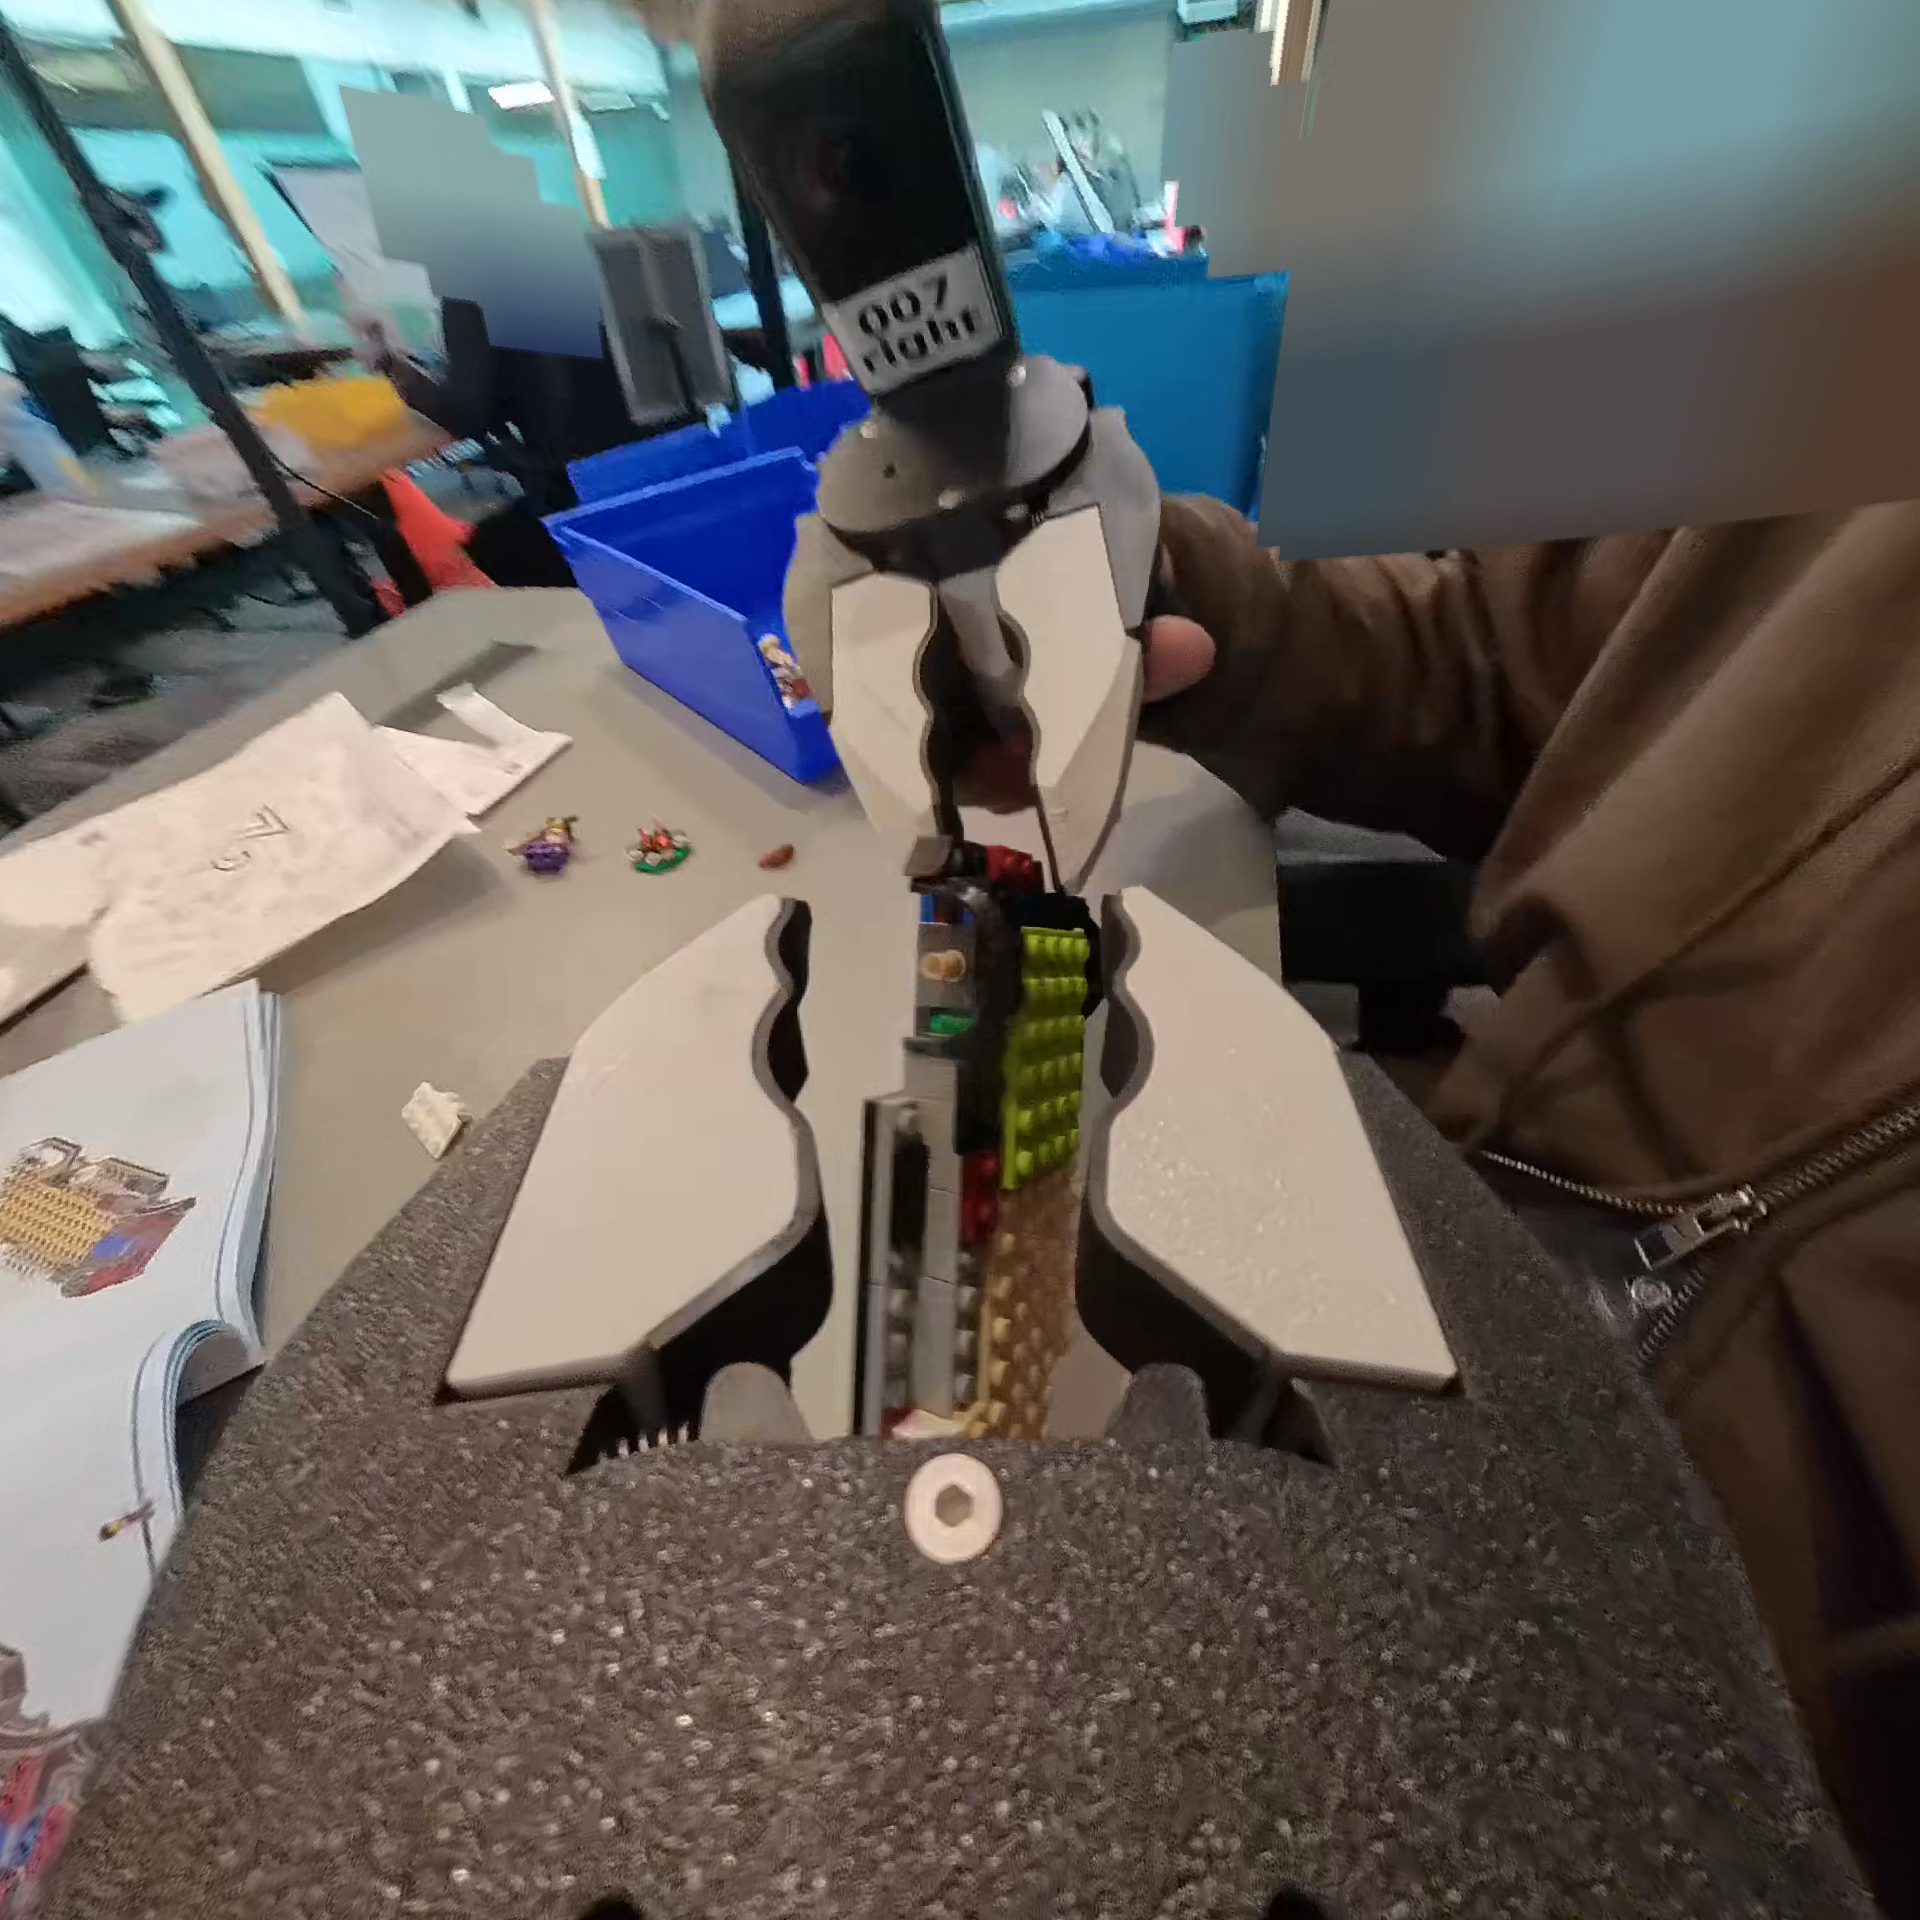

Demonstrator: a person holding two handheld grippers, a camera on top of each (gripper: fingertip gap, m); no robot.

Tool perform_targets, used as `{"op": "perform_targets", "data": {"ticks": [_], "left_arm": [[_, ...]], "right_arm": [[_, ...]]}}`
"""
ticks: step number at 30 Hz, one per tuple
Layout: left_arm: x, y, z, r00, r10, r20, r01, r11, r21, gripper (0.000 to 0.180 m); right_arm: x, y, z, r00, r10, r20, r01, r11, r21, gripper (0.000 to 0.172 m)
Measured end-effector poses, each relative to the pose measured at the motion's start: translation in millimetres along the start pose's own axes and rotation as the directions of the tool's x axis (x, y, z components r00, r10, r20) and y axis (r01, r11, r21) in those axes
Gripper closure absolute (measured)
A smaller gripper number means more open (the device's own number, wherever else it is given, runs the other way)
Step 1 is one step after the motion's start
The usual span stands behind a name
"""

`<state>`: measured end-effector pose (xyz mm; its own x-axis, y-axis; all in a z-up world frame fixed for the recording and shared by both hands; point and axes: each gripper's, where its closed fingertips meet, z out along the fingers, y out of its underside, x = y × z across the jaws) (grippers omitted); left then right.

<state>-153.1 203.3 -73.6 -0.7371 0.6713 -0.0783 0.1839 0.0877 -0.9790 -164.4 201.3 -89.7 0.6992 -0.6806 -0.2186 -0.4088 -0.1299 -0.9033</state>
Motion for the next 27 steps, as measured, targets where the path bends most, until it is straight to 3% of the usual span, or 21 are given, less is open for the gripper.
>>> {"op": "perform_targets", "data": {"ticks": [6, 8, 10, 15, 17, 20, 27], "left_arm": [[11, 17, 13, 0.976, 0.027, -0.216, -0.075, 0.974, -0.215, 0.126], [12, 24, 18, 0.970, 0.069, -0.231, -0.128, 0.960, -0.250, 0.144], [9, 23, 21, 0.975, 0.077, -0.207, -0.126, 0.964, -0.236, 0.150], [-22, 16, 25, 0.996, -0.071, -0.048, 0.062, 0.985, -0.160, 0.152], [-34, 14, 28, 0.990, -0.141, -0.006, 0.140, 0.983, -0.118, 0.152], [-53, 13, 36, 0.972, -0.234, 0.035, 0.236, 0.969, -0.077, 0.152], [-90, 19, 75, 0.864, -0.503, -0.037, 0.502, 0.864, -0.034, 0.152]], "right_arm": [[-4, -4, 2, 0.989, -0.134, 0.060, 0.139, 0.986, -0.093, 0.156], [1, -6, 3, 0.990, -0.132, 0.056, 0.137, 0.985, -0.104, 0.156], [7, -7, 0, 0.989, -0.140, 0.046, 0.144, 0.985, -0.099, 0.156], [36, -23, -10, 0.959, -0.235, -0.160, 0.238, 0.971, 0.000, 0.155], [39, -33, -19, 0.903, -0.339, -0.264, 0.366, 0.929, 0.061, 0.141], [45, -35, -32, 0.815, -0.435, -0.382, 0.496, 0.865, 0.075, 0.133], [85, -20, -54, 0.781, -0.388, -0.489, 0.471, 0.880, 0.055, 0.099]]}}
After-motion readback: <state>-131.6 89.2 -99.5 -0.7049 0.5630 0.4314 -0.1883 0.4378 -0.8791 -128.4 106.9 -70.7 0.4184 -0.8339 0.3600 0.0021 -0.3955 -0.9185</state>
